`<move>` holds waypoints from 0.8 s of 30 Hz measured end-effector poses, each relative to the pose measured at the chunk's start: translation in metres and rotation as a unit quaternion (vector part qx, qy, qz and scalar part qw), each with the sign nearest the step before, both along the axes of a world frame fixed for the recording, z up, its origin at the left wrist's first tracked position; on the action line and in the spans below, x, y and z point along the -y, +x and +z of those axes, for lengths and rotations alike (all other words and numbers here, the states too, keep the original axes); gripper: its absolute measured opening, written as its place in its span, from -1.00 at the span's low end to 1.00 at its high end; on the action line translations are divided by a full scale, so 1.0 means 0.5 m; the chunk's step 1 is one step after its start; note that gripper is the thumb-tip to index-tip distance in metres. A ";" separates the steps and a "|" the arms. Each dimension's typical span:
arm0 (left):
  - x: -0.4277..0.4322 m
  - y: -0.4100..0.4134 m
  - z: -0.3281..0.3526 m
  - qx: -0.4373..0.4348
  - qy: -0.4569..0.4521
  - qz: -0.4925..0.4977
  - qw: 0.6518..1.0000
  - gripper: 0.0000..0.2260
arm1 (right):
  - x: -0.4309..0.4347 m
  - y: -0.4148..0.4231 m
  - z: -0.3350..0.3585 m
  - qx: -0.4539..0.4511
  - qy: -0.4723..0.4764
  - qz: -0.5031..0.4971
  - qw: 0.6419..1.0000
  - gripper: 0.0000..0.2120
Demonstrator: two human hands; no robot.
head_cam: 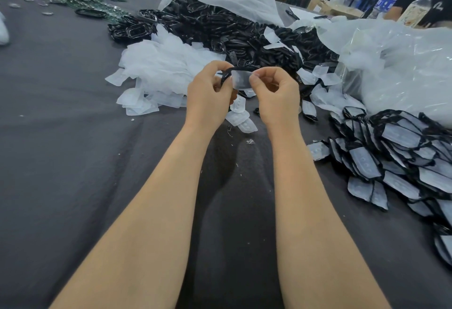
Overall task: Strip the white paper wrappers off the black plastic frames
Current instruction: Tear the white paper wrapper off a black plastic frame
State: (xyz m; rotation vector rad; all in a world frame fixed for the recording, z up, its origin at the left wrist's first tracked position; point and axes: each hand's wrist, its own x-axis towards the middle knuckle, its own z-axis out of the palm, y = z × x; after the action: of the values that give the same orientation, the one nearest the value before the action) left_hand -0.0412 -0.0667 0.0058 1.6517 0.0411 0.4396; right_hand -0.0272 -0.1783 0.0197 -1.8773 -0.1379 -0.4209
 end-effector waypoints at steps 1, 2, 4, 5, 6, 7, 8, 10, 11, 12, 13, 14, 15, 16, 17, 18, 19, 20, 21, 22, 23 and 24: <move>0.000 0.000 0.000 0.003 0.004 -0.005 1.000 -0.85 | 0.000 0.000 -0.001 0.004 0.000 -0.003 1.000 -0.92; 0.000 0.000 0.000 0.006 0.006 -0.009 1.000 -0.85 | -0.001 0.001 -0.002 0.008 0.005 -0.004 1.000 -0.91; 0.000 0.000 -0.001 0.010 0.008 -0.014 1.000 -0.84 | -0.004 0.001 -0.004 0.010 0.018 -0.006 1.000 -0.86; 0.000 0.000 0.000 0.011 0.006 -0.016 1.000 -0.84 | -0.005 0.001 -0.005 0.008 0.024 -0.009 1.000 -0.84; 0.001 0.000 0.000 0.012 0.003 -0.018 1.000 -0.85 | -0.006 0.001 -0.006 0.007 0.030 -0.013 0.999 -0.84; 0.001 0.001 0.000 0.014 -0.001 -0.019 1.000 -0.85 | -0.007 0.001 -0.007 0.008 0.036 -0.016 0.999 -0.86; 0.002 0.001 0.000 0.015 -0.004 -0.020 1.000 -0.86 | -0.008 0.001 -0.008 0.009 0.041 -0.019 0.999 -0.88; 0.003 0.001 -0.001 0.018 -0.005 -0.019 1.000 -0.87 | -0.010 0.001 -0.009 0.009 0.047 -0.022 0.999 -0.89; 0.003 0.001 -0.002 0.018 -0.004 -0.018 1.000 -0.87 | -0.011 0.002 -0.010 0.010 0.047 -0.023 0.999 -0.88; 0.003 0.001 -0.002 0.017 -0.001 -0.016 1.000 -0.86 | -0.011 0.001 -0.010 0.010 0.045 -0.025 0.999 -0.87; 0.003 0.001 -0.002 0.015 0.004 -0.013 1.000 -0.86 | -0.012 0.001 -0.011 0.011 0.045 -0.027 0.999 -0.86; 0.004 0.002 -0.002 0.013 0.007 -0.011 1.000 -0.86 | -0.012 0.001 -0.011 0.011 0.046 -0.030 0.998 -0.85; 0.004 0.003 -0.001 0.010 0.005 -0.010 1.000 -0.86 | -0.013 0.001 -0.010 0.010 0.048 -0.035 0.998 -0.85; 0.005 0.003 -0.001 0.009 0.002 -0.009 1.000 -0.86 | -0.013 0.001 -0.010 0.008 0.051 -0.040 0.998 -0.84; 0.006 0.002 0.000 0.009 0.002 -0.009 1.000 -0.88 | -0.012 0.001 -0.011 0.005 0.056 -0.043 0.997 -0.81; 0.007 0.001 0.000 0.011 0.006 -0.008 1.000 -0.90 | -0.012 0.001 -0.011 0.001 0.063 -0.044 0.997 -0.79; 0.007 -0.001 0.000 0.015 0.009 -0.009 1.000 -0.94 | -0.012 0.001 -0.012 -0.002 0.069 -0.044 0.997 -0.77; 0.007 -0.002 -0.001 0.017 0.012 -0.010 1.000 -0.98 | -0.012 0.001 -0.013 -0.006 0.074 -0.041 0.996 -0.76; 0.006 -0.002 -0.003 0.017 0.016 -0.009 1.000 -0.97 | -0.013 0.002 -0.013 -0.012 0.084 -0.036 0.996 -0.76; 0.005 -0.001 -0.004 0.016 0.020 -0.006 1.000 -0.95 | -0.012 0.004 -0.014 -0.023 0.106 -0.026 0.994 -0.76; 0.004 0.001 -0.005 0.013 0.023 -0.002 1.000 -0.94 | -0.012 0.006 -0.014 -0.040 0.138 -0.014 0.989 -0.77; 0.002 0.002 -0.005 0.011 0.023 0.002 1.000 -0.93 | -0.011 0.009 -0.013 -0.062 0.178 0.001 0.982 -0.80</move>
State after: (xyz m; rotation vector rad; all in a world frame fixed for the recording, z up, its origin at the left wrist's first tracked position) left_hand -0.0401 -0.0679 0.0030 1.6927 0.0182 0.4646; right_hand -0.0230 -0.1726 0.0131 -1.5444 0.0196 -0.3029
